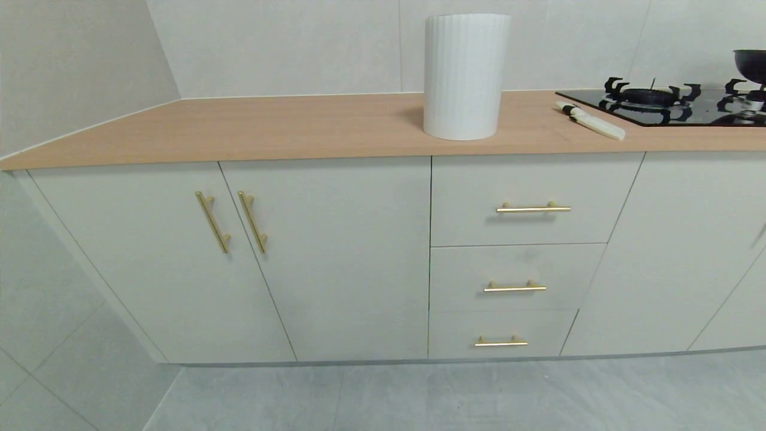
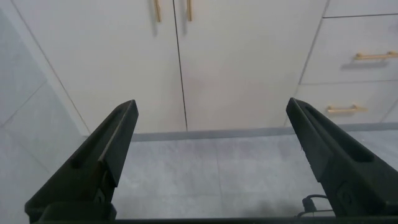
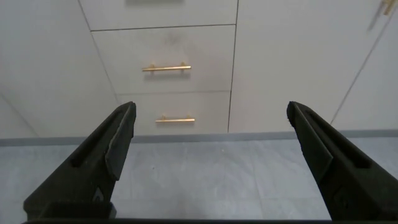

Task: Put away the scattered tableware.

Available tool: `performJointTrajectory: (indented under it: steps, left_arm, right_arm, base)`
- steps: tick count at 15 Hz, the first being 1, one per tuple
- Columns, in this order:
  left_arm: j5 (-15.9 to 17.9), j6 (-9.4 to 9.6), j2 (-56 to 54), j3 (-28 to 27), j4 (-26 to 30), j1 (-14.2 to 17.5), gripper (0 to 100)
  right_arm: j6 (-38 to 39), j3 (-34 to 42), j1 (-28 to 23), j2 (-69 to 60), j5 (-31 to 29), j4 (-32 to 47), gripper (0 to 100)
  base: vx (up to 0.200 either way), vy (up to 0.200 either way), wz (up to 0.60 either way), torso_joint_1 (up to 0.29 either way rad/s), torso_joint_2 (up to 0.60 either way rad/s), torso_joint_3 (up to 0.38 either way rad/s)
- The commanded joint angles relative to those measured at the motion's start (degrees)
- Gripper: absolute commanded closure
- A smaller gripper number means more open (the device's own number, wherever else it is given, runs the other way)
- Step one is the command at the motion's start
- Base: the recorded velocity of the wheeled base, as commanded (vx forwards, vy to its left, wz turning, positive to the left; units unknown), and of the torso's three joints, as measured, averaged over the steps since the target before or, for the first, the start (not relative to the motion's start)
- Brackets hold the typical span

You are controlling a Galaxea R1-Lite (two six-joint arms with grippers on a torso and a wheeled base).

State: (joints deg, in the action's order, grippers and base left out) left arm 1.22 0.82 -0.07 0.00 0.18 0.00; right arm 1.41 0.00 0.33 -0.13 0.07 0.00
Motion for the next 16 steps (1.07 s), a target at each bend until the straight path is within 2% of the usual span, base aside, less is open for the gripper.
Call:
performJointTrajectory:
  steps: [1,16]
  left_arm:
    - [0.0,0.06,0.1,0.0,0.0,0.0,0]
    - [0.0,-0.11,0.1,0.0,0.0,0.0,0]
  right_arm:
    - [0.0,0.0,0.0,0.1,0.0,-0.1,0]
    - [0.0,0.0,0.0,0.1,0.0,-0.1,0]
  base:
    - [0.2,0.0,0.0,0.007,0.0,0.002]
    - [0.2,0.0,0.0,0.003,0.0,0.002]
